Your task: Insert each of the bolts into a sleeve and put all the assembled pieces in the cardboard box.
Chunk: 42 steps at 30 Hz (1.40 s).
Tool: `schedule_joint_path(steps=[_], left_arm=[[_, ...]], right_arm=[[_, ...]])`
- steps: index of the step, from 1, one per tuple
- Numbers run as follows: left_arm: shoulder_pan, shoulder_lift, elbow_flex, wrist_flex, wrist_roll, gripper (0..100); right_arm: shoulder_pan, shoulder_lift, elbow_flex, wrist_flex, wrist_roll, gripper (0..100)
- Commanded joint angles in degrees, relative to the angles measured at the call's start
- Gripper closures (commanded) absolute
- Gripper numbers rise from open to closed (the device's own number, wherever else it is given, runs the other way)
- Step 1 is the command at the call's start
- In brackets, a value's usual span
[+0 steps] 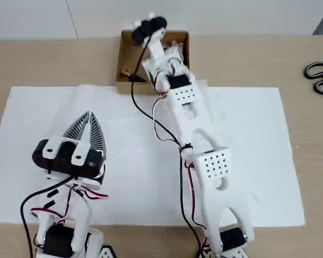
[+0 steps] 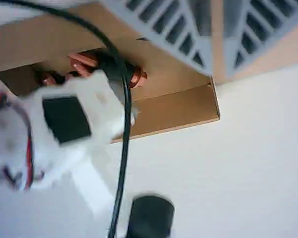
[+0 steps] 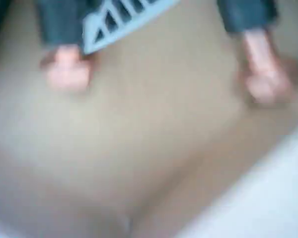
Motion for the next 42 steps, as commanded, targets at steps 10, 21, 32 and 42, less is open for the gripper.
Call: schedule_joint_path(steps=[10, 21, 32, 42], left_arm=[[0.1, -0.5, -0.3, -1.2, -0.1, 99], [0.2, -0.5, -0.3, -1.2, -0.1, 99], [0.2, -0.5, -0.3, -1.3, 0.0, 99], [0.2, -0.5, -0.3, -1.3, 0.0, 99]], right_arm=[[0.1, -14.3, -6.2, 36.4, -5.2, 70.6], [-3.8, -28.1, -5.8, 58.6, -10.5, 70.6], [-2.5, -45.6, -0.8, 59.1, -14.2, 70.6], [-2.5, -78.6, 23.6, 58.6, -14.2, 70.6]])
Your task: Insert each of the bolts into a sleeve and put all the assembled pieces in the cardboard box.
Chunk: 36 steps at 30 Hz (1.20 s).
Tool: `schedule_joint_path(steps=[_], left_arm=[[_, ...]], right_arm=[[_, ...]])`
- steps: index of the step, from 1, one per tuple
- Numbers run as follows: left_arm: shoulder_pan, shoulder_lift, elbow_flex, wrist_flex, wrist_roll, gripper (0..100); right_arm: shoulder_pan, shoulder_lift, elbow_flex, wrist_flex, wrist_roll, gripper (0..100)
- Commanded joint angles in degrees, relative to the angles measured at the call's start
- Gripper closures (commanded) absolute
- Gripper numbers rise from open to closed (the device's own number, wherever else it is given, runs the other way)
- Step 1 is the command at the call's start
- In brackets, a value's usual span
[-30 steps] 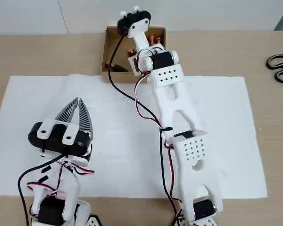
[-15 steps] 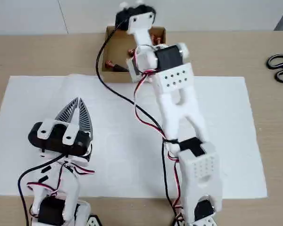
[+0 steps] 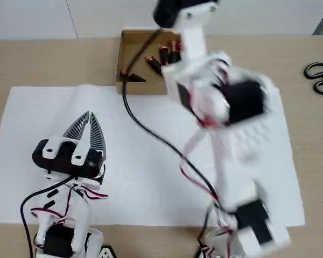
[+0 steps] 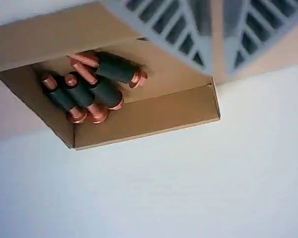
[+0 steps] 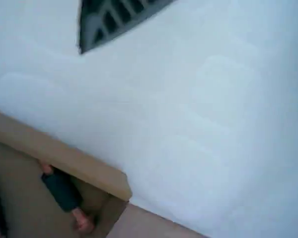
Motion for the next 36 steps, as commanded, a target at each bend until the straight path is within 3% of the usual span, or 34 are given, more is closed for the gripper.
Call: schedule_joint_path(steps=[1, 6, 10, 18, 22, 31, 36], left_arm=[[0.2, -0.5, -0.3, -1.3, 0.0, 99], [0.2, -0.5, -0.3, -1.2, 0.0, 99], [0.2, -0.5, -0.3, -1.1, 0.0, 99], [0.2, -0.4, 0.0, -0.9, 0.0, 99], [0.2, -0.4, 4.5, 3.6, -0.2, 99], [-0.2, -0.4, 8.1, 17.1, 0.0, 99], [-0.3, -0.5, 8.1, 25.3, 0.0, 99]], right_arm=[[0.5, -13.1, 8.7, -0.3, -0.4, 70.6], [1.6, -19.6, 24.4, -6.5, -0.4, 70.6], [5.9, -23.3, 39.0, -18.5, -0.4, 70.6], [10.1, -33.2, 81.0, -42.8, -0.4, 70.6], [10.2, -40.7, 100.1, -51.6, -0.3, 70.6], [10.2, -65.2, 131.6, -59.4, 16.2, 70.6], [10.2, -83.6, 136.4, -50.9, 17.2, 73.7]])
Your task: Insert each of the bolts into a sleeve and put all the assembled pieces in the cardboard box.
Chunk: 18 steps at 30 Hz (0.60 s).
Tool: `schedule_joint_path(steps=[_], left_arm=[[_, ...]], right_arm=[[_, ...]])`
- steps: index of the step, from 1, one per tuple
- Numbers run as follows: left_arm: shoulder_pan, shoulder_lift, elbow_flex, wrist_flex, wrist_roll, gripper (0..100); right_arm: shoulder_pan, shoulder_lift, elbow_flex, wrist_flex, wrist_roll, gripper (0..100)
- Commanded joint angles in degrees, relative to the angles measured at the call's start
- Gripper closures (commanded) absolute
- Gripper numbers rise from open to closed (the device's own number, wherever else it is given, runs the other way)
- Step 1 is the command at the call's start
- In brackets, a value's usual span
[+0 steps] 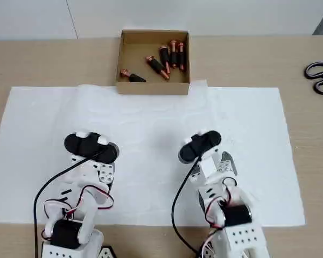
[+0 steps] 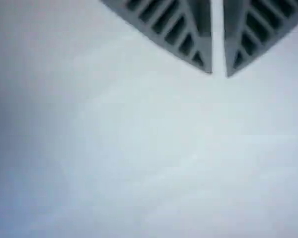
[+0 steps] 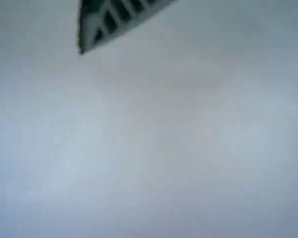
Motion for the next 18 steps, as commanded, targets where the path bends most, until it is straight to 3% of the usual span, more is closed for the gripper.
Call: schedule_joint_path(steps=[1, 4, 6, 9, 18], left_arm=[[-0.3, -0.6, -0.2, 3.1, 0.0, 99], [-0.3, -0.6, -0.2, 3.1, 0.0, 99], [-0.2, -0.6, -0.2, 3.2, 0.0, 99], [-0.2, -0.6, 0.7, 3.3, 0.0, 99], [0.2, -0.6, 4.8, 3.3, 0.1, 99]], right_arm=[[0.2, -14.2, 1.9, 6.5, 0.7, 77.0], [0.5, -23.7, 3.3, 12.3, 0.7, 92.3], [0.4, -22.5, 3.3, 13.2, 0.7, 99.8], [0.5, -20.9, 2.8, 13.2, 0.7, 95.5], [0.6, -20.9, 1.2, 18.7, 0.6, 99.5]])
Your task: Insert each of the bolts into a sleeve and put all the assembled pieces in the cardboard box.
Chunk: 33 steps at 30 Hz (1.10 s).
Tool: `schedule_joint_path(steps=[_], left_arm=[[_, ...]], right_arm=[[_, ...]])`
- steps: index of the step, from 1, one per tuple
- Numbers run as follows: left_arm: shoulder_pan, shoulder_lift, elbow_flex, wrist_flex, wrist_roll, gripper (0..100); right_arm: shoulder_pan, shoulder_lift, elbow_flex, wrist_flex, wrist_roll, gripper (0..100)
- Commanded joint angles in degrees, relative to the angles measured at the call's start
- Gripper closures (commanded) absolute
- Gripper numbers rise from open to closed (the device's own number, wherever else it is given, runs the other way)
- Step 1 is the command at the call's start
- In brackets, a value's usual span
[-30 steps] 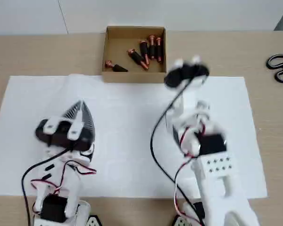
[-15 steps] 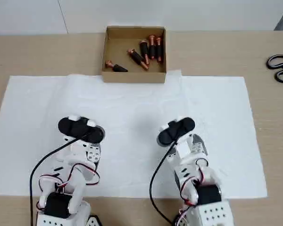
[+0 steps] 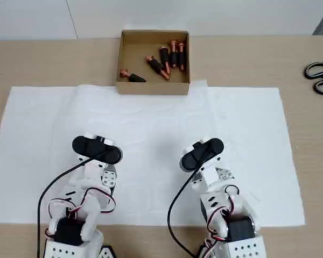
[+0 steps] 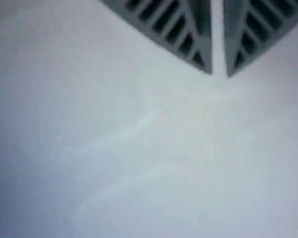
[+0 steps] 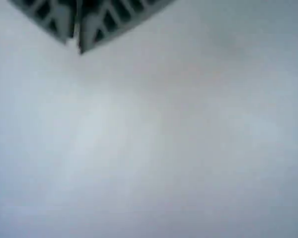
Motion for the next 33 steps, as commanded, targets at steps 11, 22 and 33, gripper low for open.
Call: schedule_joint_path(steps=[11, 22, 33], left_arm=[[0.2, -0.6, -1.2, 4.0, 0.1, 99], [0.2, -0.6, -1.2, 3.9, 0.0, 99], [0.2, -0.6, -1.2, 3.9, 0.0, 99]], right_arm=[[0.4, -0.5, -3.4, 7.0, 0.6, 99.5], [0.4, -0.5, -3.4, 6.9, 0.6, 99.5], [0.4, -0.5, -3.4, 6.8, 0.6, 99.5]])
